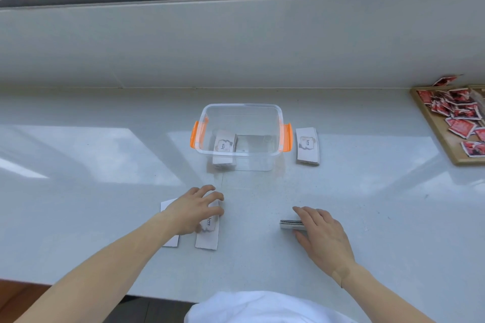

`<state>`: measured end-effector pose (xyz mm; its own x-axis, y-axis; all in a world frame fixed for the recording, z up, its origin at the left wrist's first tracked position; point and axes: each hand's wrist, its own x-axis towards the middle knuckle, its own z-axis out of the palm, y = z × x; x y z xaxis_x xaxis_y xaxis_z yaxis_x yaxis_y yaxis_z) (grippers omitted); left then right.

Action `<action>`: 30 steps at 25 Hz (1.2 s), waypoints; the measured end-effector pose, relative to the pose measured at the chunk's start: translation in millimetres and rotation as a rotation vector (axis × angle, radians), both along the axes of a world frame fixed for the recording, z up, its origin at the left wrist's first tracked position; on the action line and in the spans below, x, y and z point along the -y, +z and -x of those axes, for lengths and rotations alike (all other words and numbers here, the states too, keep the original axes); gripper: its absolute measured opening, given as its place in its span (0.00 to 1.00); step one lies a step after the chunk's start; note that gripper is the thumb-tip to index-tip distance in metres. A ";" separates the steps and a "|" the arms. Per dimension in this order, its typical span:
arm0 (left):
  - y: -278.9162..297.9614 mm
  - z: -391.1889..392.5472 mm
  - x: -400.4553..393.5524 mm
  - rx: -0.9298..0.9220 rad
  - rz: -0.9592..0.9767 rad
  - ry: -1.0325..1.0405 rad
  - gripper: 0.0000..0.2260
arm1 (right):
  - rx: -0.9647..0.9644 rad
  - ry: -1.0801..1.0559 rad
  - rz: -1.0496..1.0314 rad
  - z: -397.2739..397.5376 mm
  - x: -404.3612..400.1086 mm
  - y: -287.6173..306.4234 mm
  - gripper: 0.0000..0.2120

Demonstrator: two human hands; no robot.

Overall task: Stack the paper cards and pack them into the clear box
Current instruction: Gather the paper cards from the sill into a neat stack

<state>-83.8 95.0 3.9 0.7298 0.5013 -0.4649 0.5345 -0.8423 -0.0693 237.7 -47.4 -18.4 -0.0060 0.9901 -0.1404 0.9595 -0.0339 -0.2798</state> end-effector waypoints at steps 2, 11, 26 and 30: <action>-0.7 1.4 -0.9 0.017 -0.004 0.059 0.23 | 0.041 0.000 0.017 1.3 0.8 1.2 0.25; 9.1 -52.1 23.9 0.560 0.195 0.631 0.05 | 0.121 -0.024 0.000 5.0 6.7 5.0 0.32; -4.3 -159.8 74.7 0.869 0.942 0.946 0.14 | 0.094 -0.062 0.039 9.6 3.3 2.9 0.27; -4.2 -174.8 84.8 0.897 0.982 0.993 0.17 | 0.052 -0.090 0.048 11.1 -0.7 5.7 0.26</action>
<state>91.0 10.2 -0.2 0.5186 0.6934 -0.5004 0.4289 0.2953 0.8537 226.6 -46.7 -12.8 0.0913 0.9784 -0.1856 0.9650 -0.1329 -0.2259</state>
